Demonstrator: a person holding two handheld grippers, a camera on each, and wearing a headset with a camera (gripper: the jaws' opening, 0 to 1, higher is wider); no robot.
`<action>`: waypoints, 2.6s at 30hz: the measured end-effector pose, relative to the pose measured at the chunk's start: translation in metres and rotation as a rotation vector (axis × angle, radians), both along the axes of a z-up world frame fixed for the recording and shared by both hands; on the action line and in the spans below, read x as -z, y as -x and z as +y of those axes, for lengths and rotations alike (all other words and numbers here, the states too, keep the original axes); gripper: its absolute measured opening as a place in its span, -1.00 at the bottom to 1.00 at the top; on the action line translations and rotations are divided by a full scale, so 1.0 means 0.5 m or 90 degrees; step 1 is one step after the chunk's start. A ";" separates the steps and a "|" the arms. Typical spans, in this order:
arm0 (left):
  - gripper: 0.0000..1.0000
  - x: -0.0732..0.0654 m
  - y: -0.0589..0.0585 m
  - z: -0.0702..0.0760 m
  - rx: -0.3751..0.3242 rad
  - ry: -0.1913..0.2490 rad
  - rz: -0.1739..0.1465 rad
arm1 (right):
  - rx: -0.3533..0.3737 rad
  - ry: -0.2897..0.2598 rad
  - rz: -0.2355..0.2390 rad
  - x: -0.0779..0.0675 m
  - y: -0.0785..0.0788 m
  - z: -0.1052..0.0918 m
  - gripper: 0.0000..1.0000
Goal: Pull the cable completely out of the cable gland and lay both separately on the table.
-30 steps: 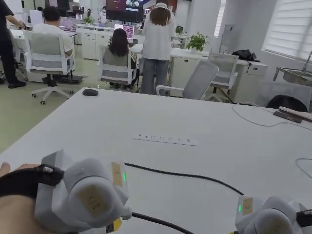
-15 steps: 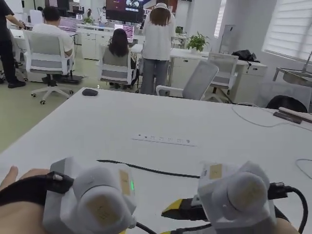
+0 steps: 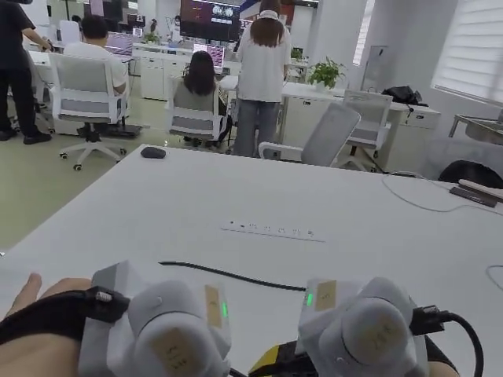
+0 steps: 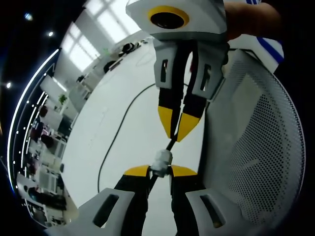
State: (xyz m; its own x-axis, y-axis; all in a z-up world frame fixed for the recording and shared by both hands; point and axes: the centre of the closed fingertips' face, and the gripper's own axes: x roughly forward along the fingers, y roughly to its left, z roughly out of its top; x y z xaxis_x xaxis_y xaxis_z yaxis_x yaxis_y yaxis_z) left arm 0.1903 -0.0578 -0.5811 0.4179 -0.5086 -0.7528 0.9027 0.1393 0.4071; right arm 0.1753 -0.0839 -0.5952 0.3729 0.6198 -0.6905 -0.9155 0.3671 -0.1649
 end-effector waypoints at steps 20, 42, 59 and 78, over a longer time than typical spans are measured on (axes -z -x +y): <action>-0.68 -0.003 -0.018 0.020 -0.019 0.002 -0.003 | 0.066 0.088 0.012 0.076 -0.005 -0.123 -0.95; -0.68 -0.008 -0.034 0.044 -0.045 0.009 -0.006 | 0.135 0.143 0.045 0.135 0.004 -0.232 -0.94; -0.67 0.008 -0.018 0.049 -0.044 0.001 0.009 | 0.174 0.157 0.059 0.226 -0.174 -0.274 -1.00; -0.67 0.008 -0.056 0.081 -0.030 0.070 0.112 | 0.210 0.074 0.097 0.231 -0.176 -0.244 -0.99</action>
State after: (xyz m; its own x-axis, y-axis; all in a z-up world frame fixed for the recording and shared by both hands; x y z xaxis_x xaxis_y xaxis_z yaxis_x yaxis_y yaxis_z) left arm 0.2183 -0.0173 -0.5849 0.3100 -0.5744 -0.7577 0.9501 0.2174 0.2239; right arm 0.2632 -0.2058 -0.7106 0.4270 0.3978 -0.8121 -0.7685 0.6329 -0.0940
